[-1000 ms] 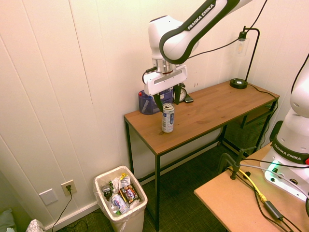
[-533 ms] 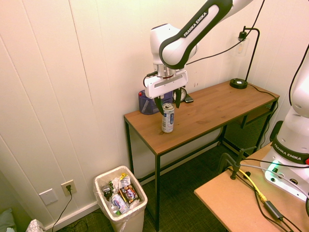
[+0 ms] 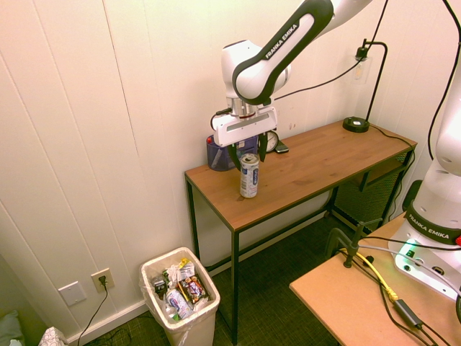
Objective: Throw the can in the trash bin
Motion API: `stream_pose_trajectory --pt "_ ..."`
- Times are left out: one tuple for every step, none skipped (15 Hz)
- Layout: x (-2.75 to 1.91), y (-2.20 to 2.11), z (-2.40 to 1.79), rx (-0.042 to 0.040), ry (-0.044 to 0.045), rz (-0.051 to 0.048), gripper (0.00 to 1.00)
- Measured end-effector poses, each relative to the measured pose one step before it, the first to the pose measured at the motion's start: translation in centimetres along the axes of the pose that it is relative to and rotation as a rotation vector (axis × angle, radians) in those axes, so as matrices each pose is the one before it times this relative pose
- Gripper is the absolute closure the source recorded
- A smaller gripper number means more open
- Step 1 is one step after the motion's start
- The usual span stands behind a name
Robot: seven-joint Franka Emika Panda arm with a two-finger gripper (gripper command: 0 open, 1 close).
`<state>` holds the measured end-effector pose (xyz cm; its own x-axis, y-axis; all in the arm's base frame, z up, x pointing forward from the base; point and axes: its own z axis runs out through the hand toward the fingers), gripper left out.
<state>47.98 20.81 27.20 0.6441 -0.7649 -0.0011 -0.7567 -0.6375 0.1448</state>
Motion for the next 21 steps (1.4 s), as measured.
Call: stream_pose_trajectory --pt "0.115 -0.053 0.101 -0.00083 -0.00022 0.00165 1.00" --pt "0.120 -0.046 0.048 0.00024 0.00086 0.00187 1.00" --pt "0.126 -0.113 -0.030 0.00148 0.00155 0.00210 1.00" --pt "0.182 -0.166 -0.061 0.00223 0.00143 0.00364 1.00" --pt "0.226 -0.197 0.031 0.00145 0.00004 0.00348 1.00" --pt "0.173 -0.167 0.093 0.00128 -0.00074 0.00236 1.00" --pt "0.155 -0.167 0.093 0.00030 -0.00096 0.00201 1.00" --pt "0.033 -0.137 0.063 -0.00008 -0.00056 0.00041 1.00" --pt "-0.081 -0.142 0.066 -0.00036 -0.00042 -0.00019 1.00" --pt "-0.084 -0.138 0.095 -0.00087 -0.00069 0.00051 1.00" --pt "-0.039 -0.052 0.114 -0.00164 -0.00072 0.00089 1.00" --pt "0.061 -0.005 0.068 0.00025 -0.00012 0.00165 1.00" --pt "0.134 -0.002 0.005 0.00307 0.00069 0.00257 1.00" --pt "0.208 0.012 -0.020 0.00550 -0.00198 0.00701 1.00" --pt "0.238 0.047 -0.093 0.01049 -0.00623 0.00808 1.00" --pt "0.219 0.138 -0.188 0.02109 -0.01513 0.00582 1.00" --pt "0.127 0.160 -0.676 0.02816 -0.01464 -0.00281 1.00" --pt "-0.209 0.159 -1.438 0.02851 -0.00593 -0.00634 1.00" --pt "-0.802 0.023 -2.231 0.03124 0.00284 -0.01079 1.00" --pt "-1.613 -0.162 -2.817 0.02700 0.00959 -0.02331 1.00" --pt "-2.286 -0.395 -3.016 0.02131 0.01367 -0.02738 1.00"
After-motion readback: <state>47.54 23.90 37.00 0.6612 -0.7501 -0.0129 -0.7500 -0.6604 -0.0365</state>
